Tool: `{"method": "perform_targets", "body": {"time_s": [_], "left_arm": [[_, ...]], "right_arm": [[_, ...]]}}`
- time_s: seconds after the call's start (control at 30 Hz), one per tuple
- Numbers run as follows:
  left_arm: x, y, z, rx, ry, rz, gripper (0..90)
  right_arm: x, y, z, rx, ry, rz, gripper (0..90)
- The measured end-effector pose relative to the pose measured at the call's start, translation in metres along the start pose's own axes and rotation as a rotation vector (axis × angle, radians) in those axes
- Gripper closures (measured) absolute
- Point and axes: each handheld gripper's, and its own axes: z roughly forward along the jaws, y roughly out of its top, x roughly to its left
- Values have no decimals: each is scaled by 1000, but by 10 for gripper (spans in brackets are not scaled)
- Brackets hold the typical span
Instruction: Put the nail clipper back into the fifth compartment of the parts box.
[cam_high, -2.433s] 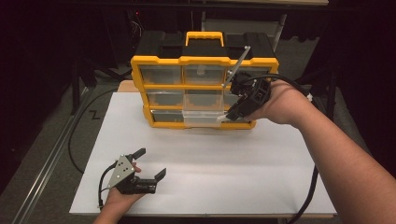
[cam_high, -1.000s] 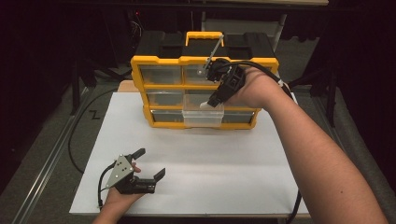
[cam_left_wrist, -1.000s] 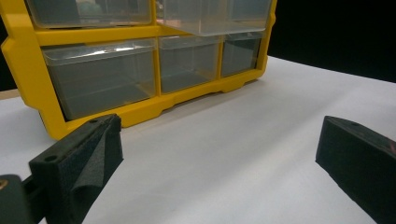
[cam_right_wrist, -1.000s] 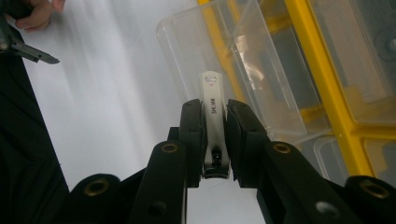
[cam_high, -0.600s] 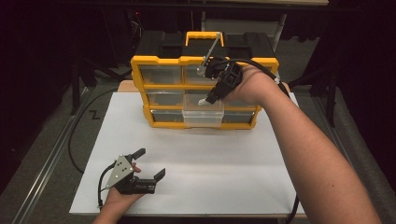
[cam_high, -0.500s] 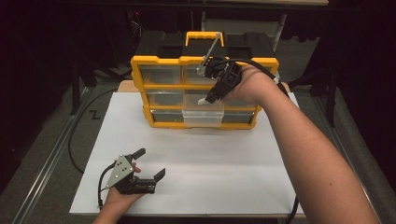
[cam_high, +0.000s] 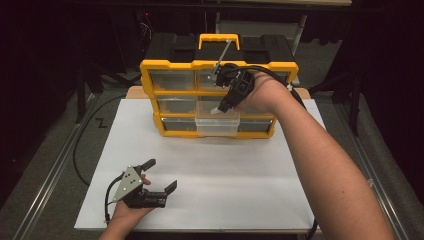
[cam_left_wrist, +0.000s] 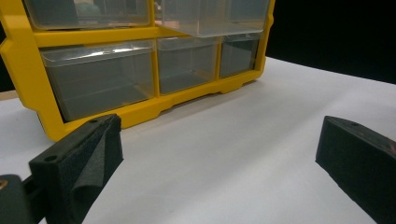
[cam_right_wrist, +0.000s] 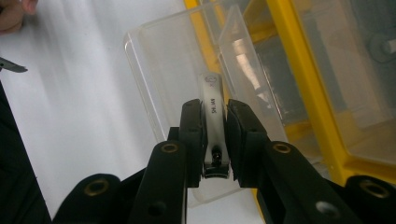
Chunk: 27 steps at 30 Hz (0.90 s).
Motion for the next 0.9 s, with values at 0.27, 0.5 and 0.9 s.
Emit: {"method": "perform_targets", "body": {"time_s": [0.27,0.5,0.9], "left_arm": [[0,0,0,0,-1,0,12],[0,0,0,0,-1,-1,11],[0,0,0,3,-2,-1,12]], "right_arm": [[-4,-2,10,1,5,5,790],[-6,0,11,2,10,14,789],[-8,1,11,-44,24,34,645]]}}
